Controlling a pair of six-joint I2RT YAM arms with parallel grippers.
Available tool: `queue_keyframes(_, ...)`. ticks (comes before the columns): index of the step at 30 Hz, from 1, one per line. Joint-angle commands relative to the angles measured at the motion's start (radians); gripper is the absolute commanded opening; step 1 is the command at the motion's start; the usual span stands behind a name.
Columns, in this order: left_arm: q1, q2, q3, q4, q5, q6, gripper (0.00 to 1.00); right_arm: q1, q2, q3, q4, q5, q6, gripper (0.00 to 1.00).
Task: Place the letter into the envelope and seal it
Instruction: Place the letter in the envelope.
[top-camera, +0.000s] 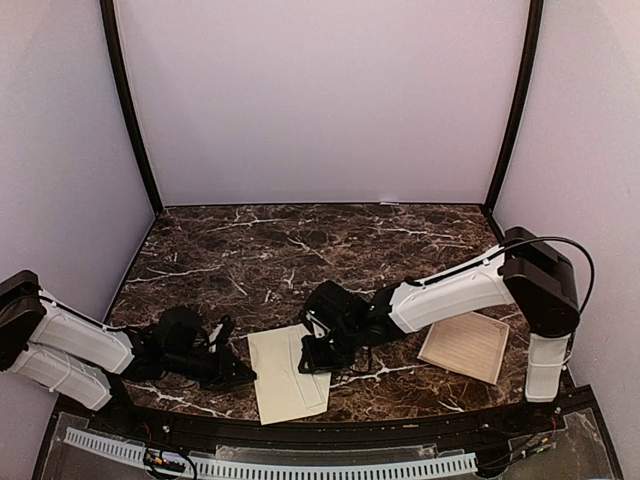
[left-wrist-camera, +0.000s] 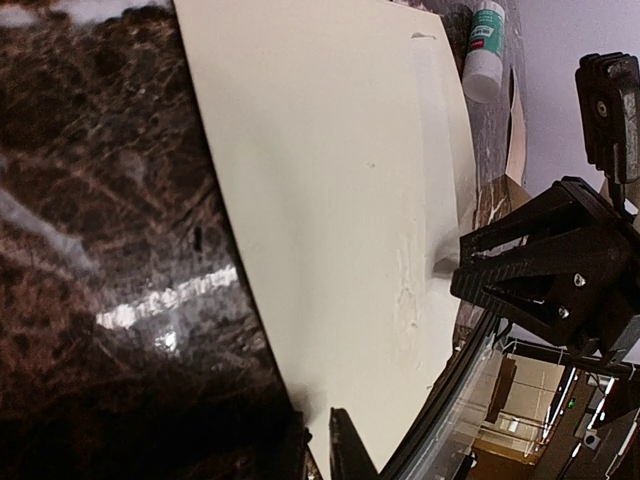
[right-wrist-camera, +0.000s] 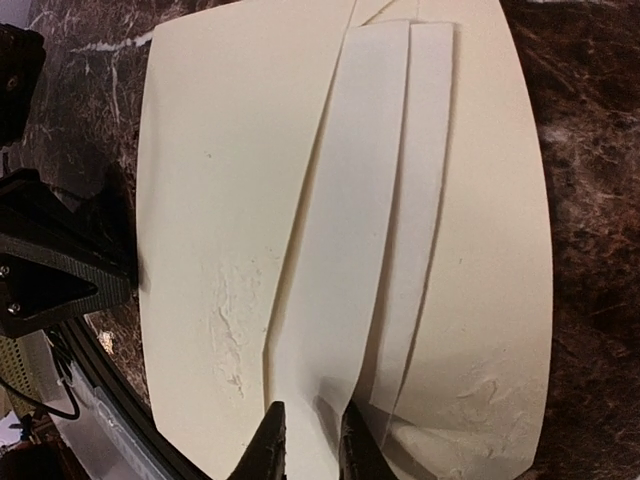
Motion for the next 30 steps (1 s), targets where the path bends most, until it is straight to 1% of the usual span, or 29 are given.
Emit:
queue_keyframes(1, -0.008, 0.008, 0.009, 0.018, 0.005, 0.002, 0.09, 0.022, 0.029, 0.036, 0.019, -0.020, -0.005, 0.16)
queue_keyframes(6, -0.009, 0.021, 0.013, 0.027, 0.007, 0.002, 0.07, 0.031, 0.049, 0.059, 0.025, -0.032, -0.005, 0.14)
queue_keyframes(10, -0.010, 0.023, 0.023, 0.017, 0.003, 0.007, 0.07, 0.035, 0.042, 0.070, 0.001, -0.014, -0.007, 0.15)
queue_keyframes(11, -0.010, 0.018, 0.025, 0.012, -0.002, 0.008, 0.07, 0.035, 0.034, 0.071, -0.010, -0.004, -0.010, 0.17)
queue_keyframes(16, -0.010, -0.020, 0.020, -0.026, -0.037, 0.003, 0.10, 0.033, -0.025, 0.069, -0.094, 0.064, -0.027, 0.34)
queue_keyframes(20, -0.010, -0.035, 0.016, -0.037, -0.040, 0.002, 0.13, 0.031, -0.086, 0.044, -0.137, 0.115, -0.024, 0.41)
queue_keyframes(25, -0.010, -0.037, 0.013, -0.036, -0.039, 0.002, 0.16, 0.019, -0.130, -0.009, -0.119, 0.138, -0.008, 0.45)
queue_keyframes(30, -0.009, -0.019, 0.020, -0.028, -0.034, 0.005, 0.16, 0.014, -0.100, -0.022, -0.092, 0.118, -0.003, 0.45)
